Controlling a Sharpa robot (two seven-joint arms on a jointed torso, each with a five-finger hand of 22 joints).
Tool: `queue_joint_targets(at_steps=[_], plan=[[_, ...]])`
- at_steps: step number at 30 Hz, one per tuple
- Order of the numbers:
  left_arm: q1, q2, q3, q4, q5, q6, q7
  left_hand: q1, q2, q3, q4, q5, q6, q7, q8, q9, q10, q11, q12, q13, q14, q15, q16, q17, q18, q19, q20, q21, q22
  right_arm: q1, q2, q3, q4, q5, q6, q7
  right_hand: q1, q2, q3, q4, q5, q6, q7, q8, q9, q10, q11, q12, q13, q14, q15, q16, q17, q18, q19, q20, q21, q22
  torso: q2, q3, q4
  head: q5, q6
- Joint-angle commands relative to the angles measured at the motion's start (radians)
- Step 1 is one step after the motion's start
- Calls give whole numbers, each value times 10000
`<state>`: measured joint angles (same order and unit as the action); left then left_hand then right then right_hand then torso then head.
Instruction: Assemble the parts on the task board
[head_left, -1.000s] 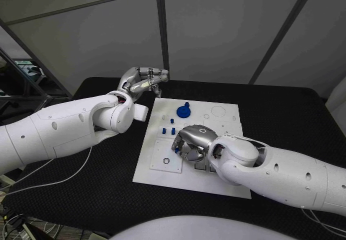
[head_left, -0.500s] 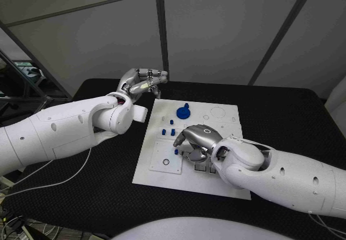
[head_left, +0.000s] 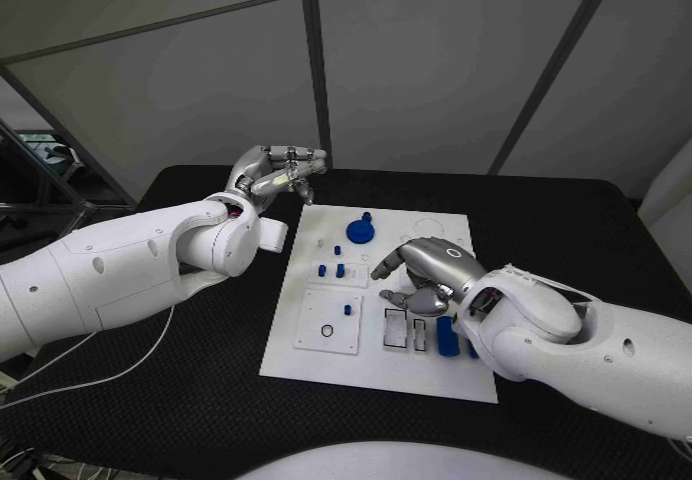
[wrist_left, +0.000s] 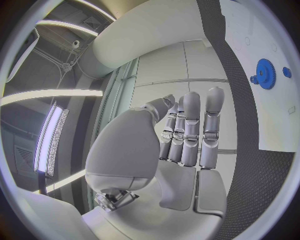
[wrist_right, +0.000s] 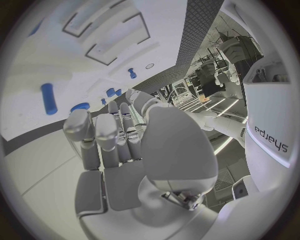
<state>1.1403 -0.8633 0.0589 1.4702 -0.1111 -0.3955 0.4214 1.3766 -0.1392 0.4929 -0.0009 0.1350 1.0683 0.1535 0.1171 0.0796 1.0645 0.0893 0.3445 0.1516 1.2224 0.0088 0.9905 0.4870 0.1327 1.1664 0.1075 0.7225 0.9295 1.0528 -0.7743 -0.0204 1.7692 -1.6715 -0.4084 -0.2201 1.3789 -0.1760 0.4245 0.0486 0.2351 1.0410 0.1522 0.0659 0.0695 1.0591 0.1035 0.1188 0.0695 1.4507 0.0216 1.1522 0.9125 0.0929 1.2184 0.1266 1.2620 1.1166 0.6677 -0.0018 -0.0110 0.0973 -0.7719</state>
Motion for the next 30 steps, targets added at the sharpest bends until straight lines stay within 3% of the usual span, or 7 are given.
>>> queue_joint_targets(at_steps=[1,6,13,17,30], plan=[[-2,-1,5,-10,20,142,29,-61,23,-56,10,-20,-66,6,-37,-12,-77,-17,35,10,-76,-12,-55,-17,446,-53,-6,-55,-8,160,-296,105,-33,516,670,-134,-20,-157,-155,27,-33,-41,-30,1,3,-34,-28,68,-4,-52,-58,-21,-92,207,-65,-27,-73,-70,-10,-8,-17,-87,69],[-28,26,2,-41,20,157,25,-61,23,-56,10,-20,-66,6,-37,-12,-77,-17,35,10,-76,-12,-55,-17,446,-53,-6,-55,-8,296,-601,190,-279,733,1208,-146,21,-239,-478,89,-35,-247,-19,-22,-13,-383,13,185,-24,-226,-14,-233,-483,276,-346,0,-351,-402,-17,-9,-17,-143,115],[-57,65,0,-62,20,178,20,-61,23,-56,10,-20,-66,6,-37,-12,-77,-17,35,10,-76,-12,-55,-17,446,-53,-6,-55,-8,343,-624,218,-560,478,1762,-249,104,-231,-679,114,-45,-322,-79,-15,-10,-524,33,299,-18,-266,-4,-252,-586,285,-391,19,-413,-459,-8,-1,8,-188,148],[-64,55,-1,-66,20,185,13,-60,26,-59,7,-20,-64,5,-34,-11,-87,-17,42,10,-78,-11,-55,-22,448,-57,-5,-69,-18,349,-581,221,-661,283,2026,-368,141,-205,-721,121,-52,-321,-100,-6,-5,-554,36,339,-16,-274,-1,-252,-609,287,-395,23,-424,-466,4,-6,-9,-177,143],[-70,35,-1,-62,20,201,-12,-60,26,-59,7,-20,-64,5,-34,-11,-87,-17,42,10,-78,-11,-55,-22,448,-57,-5,-69,-18,352,-431,222,-865,-156,1975,-664,487,161,-522,171,-254,-77,-61,80,40,-430,-21,727,-10,-160,-55,-58,-517,240,-162,-15,-268,-247,1,-1,-5,-182,140]])
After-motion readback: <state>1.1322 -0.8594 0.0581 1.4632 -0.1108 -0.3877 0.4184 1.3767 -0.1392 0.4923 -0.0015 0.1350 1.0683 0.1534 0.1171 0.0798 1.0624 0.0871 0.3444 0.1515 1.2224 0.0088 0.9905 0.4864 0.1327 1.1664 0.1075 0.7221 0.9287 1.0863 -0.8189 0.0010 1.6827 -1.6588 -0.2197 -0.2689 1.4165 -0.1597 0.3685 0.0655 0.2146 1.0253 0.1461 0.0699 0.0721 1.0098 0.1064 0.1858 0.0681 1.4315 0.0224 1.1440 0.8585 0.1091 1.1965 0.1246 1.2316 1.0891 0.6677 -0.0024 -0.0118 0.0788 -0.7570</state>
